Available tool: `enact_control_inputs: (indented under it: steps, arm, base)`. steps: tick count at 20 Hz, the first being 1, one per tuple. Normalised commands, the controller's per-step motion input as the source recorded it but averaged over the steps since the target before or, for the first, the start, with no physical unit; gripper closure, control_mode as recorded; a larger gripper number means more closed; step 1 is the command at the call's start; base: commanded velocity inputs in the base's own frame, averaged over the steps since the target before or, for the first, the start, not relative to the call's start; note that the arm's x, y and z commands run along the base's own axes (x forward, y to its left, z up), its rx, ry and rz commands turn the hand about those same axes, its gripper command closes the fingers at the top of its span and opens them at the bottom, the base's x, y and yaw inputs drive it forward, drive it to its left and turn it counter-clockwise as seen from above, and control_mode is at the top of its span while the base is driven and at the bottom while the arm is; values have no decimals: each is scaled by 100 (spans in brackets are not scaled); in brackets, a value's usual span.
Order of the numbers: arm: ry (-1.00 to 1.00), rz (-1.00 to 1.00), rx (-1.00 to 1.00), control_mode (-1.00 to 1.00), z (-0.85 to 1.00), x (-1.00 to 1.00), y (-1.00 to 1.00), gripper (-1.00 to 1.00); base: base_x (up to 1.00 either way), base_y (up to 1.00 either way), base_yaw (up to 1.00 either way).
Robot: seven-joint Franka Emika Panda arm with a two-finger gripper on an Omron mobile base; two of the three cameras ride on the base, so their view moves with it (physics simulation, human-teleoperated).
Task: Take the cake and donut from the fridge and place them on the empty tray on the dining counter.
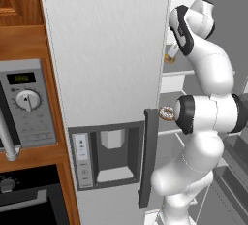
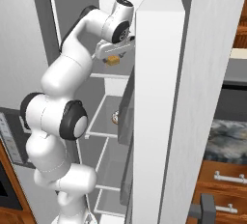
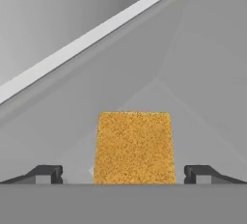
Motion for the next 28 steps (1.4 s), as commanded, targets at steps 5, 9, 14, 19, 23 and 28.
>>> enact_control_inputs:
  steps: [5, 9, 14, 19, 23, 28]
  arm:
    - [1, 5, 0, -100, -5, 30, 0, -100]
    - [8, 5, 0, -100, -22, 19, 0, -100]
    - [15, 5, 0, -100, -36, 3, 0, 100]
    - [15, 4, 0, -100, -34, -2, 3, 100]
    - [-11, 1, -8, -100, -21, -33, 0, 100]
    - [-61, -4, -25, -100, -23, -65, 35, 100]
  base:
    - [0, 0, 0]
    - [0, 0, 0]
    - [0, 0, 0]
    - [0, 0, 0]
    - [0, 0, 0]
    - [0, 0, 0]
